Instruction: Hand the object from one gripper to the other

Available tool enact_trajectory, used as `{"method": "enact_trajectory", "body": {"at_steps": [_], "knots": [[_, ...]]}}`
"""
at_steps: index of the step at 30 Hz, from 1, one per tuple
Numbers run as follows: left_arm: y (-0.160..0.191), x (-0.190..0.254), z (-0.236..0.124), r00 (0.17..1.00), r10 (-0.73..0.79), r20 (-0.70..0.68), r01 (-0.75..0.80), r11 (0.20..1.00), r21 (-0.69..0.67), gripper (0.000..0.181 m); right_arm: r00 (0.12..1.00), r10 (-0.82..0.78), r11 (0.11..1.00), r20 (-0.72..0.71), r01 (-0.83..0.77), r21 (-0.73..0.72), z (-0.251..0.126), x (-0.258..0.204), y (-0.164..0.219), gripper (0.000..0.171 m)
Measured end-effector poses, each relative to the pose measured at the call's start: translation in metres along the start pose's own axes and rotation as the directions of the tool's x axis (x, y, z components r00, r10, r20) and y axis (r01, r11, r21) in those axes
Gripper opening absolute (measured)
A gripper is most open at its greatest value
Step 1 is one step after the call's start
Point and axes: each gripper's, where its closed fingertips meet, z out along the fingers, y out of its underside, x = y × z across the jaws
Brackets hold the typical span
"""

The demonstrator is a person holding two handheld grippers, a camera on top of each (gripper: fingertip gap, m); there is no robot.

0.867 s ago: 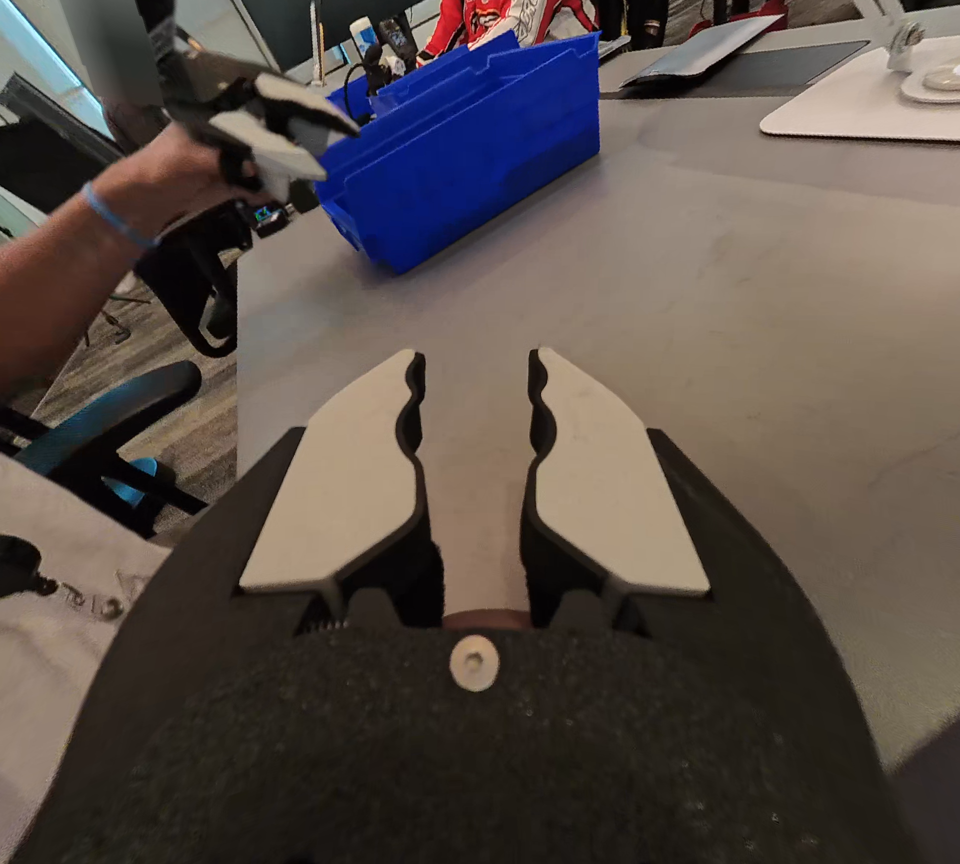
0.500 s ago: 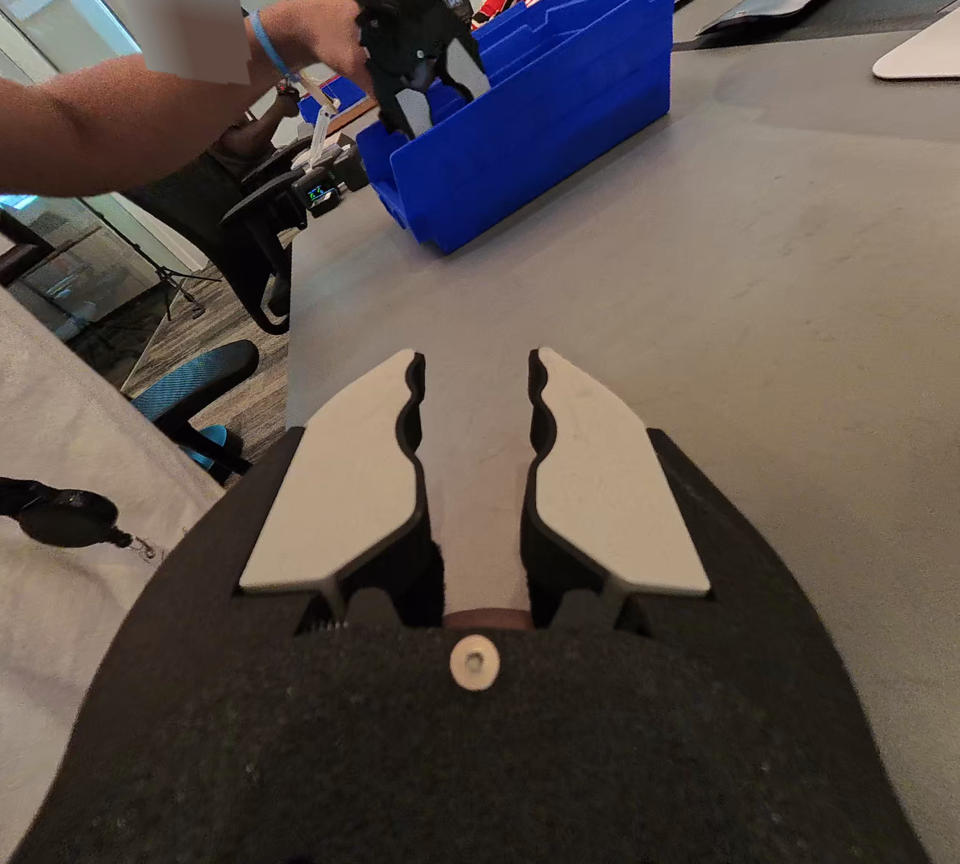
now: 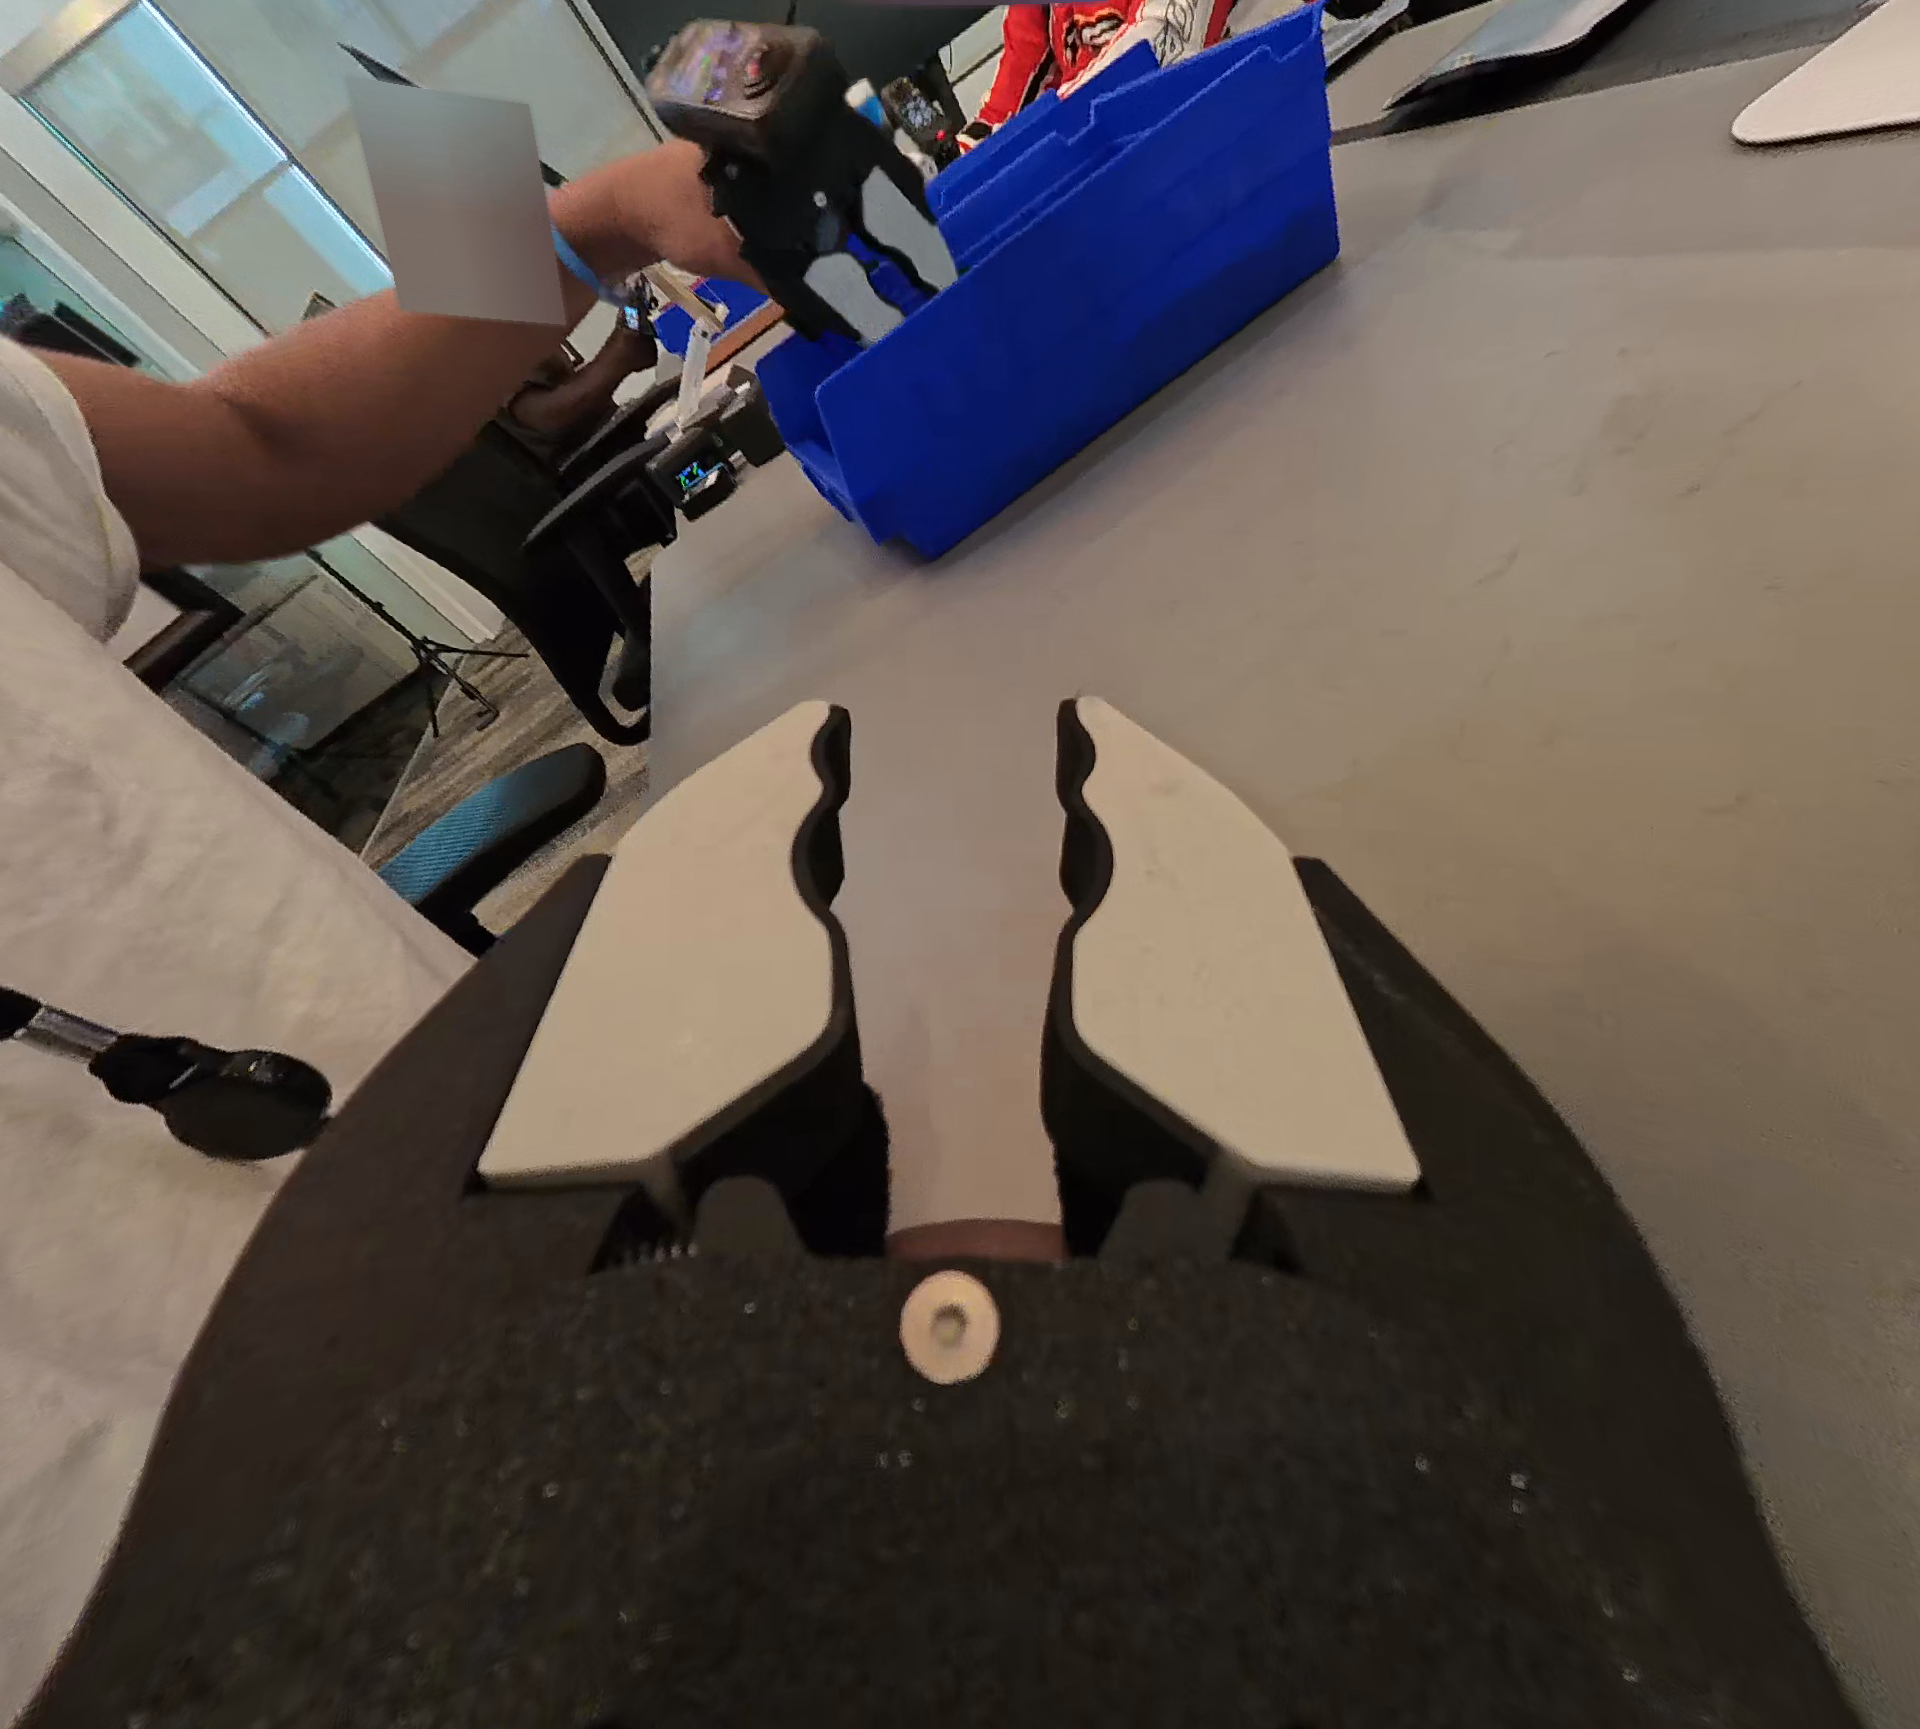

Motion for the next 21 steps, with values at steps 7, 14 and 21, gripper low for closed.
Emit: {"method": "enact_trajectory", "body": {"at_steps": [7, 14, 21], "knots": [[0.007, -0.030, -0.071, 0.908, -0.190, 0.374, 0.148, 0.979, 0.140, 0.009, 0.998, -0.050, 0.999, -0.026, 0.050, -0.011, 0.000, -0.006, 0.001, 0.038], [-0.089, -0.033, -0.166, 0.716, -0.624, 0.313, 0.220, 0.627, 0.747, 0.007, 0.998, 0.045, 0.995, 0.052, -0.049, 0.086, 0.023, -0.010, -0.040, 0.048], [-0.260, 0.052, -0.152, 0.752, -0.651, 0.103, 0.211, 0.385, 0.899, 0.007, 0.990, 0.043, 0.977, 0.135, -0.070, 0.201, 0.063, -0.036, -0.097, 0.061]]}}
